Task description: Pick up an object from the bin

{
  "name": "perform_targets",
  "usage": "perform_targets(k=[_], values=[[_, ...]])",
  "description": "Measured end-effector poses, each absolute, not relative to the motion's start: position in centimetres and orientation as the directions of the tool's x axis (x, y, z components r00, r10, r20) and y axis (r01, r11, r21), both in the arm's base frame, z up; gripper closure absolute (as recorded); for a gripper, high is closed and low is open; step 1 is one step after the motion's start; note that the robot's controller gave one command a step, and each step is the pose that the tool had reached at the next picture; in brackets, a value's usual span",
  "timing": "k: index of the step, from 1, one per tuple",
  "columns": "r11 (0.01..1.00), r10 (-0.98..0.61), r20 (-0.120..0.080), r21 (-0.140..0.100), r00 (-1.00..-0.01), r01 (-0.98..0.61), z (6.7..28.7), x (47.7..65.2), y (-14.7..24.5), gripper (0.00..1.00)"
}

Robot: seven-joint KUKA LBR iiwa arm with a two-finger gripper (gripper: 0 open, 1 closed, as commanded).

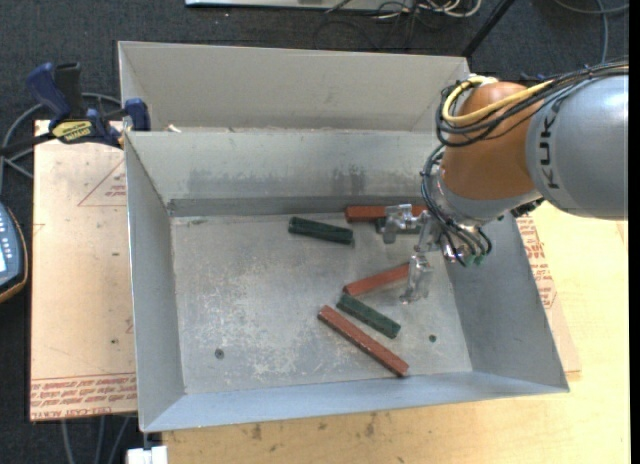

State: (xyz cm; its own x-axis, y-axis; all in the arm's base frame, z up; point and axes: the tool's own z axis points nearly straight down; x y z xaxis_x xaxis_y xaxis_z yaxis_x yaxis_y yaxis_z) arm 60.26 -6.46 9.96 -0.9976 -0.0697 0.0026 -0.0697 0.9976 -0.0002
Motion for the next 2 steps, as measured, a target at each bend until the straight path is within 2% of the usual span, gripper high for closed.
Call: perform_targets(k=[1,2], values=[[0.999,-0.045,0.001,0.002,-0.999,-0.045,6.81,59.68,-6.39,0.0],[0.999,-0.045,-0.002,0.001,-0.999,-0.045,6.83,59.74,-6.35,0.0]])
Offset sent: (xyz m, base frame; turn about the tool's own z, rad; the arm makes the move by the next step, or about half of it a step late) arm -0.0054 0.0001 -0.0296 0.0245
